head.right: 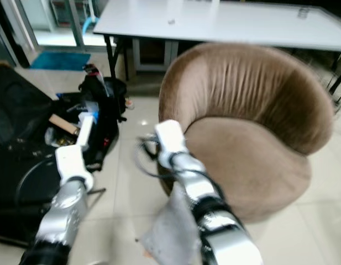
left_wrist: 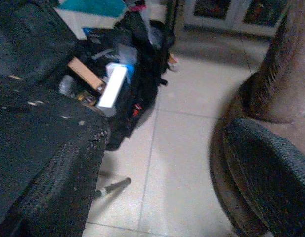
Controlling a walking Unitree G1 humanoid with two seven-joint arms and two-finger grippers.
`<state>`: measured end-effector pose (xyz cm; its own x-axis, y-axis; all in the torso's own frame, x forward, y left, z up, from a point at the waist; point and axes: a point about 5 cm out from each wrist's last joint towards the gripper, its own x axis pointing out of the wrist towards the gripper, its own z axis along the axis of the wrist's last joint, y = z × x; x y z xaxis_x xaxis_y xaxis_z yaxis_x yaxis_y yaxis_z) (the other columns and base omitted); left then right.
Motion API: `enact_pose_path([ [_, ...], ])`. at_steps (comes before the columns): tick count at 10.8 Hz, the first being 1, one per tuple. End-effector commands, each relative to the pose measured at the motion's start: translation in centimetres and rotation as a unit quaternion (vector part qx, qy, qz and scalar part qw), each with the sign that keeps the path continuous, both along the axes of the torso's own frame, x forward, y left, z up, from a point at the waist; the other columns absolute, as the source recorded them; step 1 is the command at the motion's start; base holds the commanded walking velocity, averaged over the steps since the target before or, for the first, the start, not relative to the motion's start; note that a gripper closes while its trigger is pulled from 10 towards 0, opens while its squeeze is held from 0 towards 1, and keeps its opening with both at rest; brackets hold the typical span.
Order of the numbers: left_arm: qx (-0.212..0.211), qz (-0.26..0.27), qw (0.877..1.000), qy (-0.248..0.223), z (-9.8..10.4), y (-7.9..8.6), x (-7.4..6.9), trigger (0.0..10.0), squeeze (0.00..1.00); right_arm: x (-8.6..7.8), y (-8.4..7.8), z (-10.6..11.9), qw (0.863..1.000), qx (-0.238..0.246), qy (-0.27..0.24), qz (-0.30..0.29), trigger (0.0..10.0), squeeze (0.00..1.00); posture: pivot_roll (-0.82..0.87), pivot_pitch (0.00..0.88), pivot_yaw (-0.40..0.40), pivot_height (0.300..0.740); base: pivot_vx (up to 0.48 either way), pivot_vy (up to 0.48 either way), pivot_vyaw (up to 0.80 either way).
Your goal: Move the pillow to the sofa from floor
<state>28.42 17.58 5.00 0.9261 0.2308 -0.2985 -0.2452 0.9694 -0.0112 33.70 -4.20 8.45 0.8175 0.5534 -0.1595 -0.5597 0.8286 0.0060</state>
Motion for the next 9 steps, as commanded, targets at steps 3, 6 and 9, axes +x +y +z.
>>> enact_pose_path([
  [3, 0.023, 0.01, 0.999, -0.023, 1.1, 0.4, 0.3, 10.0, 0.0, 0.2, 1.1, 0.5, 1.0, -0.001, -0.011, 0.023, 10.0, 0.0, 0.16, 0.0, -0.108, 0.74, 0.0, 0.0, 0.0],
  [6, 0.033, -0.016, 0.999, -0.023, 1.3, -0.4, 1.0, 10.0, 0.0, 0.3, 0.8, 0.3, 1.0, -0.009, -0.021, 0.008, 10.0, 0.0, 0.11, 0.0, -0.077, 0.74, 0.0, 0.0, 0.0],
  [9, 0.021, -0.036, 0.999, -0.024, 1.6, -0.5, 1.8, 10.0, 0.0, 1.0, -2.5, -0.3, 0.999, -0.008, -0.001, -0.04, 10.0, 0.0, 0.07, 0.0, -0.037, 0.74, 0.0, 0.0, 0.0],
])
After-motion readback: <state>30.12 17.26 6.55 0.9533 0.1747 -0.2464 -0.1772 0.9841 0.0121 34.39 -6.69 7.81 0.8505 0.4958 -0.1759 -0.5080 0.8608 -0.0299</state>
